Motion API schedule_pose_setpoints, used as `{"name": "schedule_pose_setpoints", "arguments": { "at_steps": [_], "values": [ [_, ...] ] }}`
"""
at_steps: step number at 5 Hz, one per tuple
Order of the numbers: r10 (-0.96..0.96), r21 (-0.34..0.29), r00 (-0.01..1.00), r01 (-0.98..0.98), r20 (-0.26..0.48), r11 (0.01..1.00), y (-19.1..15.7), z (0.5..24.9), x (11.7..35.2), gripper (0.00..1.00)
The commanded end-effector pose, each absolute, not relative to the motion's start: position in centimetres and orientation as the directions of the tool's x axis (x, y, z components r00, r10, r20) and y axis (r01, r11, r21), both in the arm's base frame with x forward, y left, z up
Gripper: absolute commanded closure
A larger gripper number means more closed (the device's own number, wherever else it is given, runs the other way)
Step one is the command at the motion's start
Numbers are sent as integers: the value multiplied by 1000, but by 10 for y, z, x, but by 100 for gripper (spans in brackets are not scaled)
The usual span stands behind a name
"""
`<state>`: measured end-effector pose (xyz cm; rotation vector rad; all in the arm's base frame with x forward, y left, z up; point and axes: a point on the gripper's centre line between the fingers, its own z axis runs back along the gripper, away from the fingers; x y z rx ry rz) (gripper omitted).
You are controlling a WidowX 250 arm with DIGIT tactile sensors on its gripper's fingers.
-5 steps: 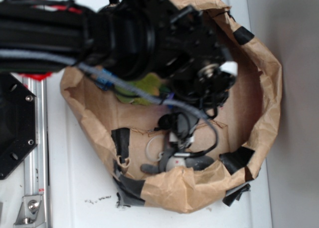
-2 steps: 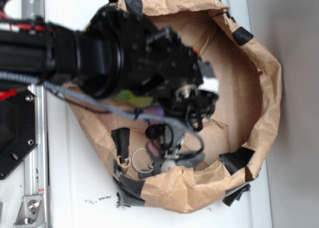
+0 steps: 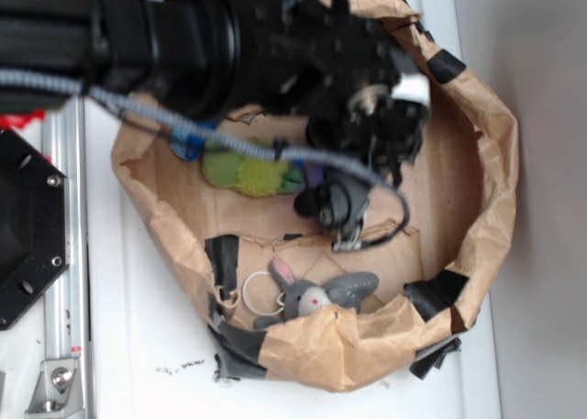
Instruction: Grab the black box.
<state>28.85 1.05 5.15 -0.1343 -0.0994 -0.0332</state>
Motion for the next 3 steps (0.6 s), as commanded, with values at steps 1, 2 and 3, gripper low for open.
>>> {"name": "schedule_pose_setpoints", "arguments": {
  "at_steps": [1, 2, 3],
  "values": [
    [-10, -35, 989, 15, 144, 999, 25, 166, 257, 100],
    [51, -25, 990, -48, 133, 999, 21, 191, 259, 100],
    [64, 19, 990, -66, 122, 998, 16, 184, 265, 100]
  ]
}}
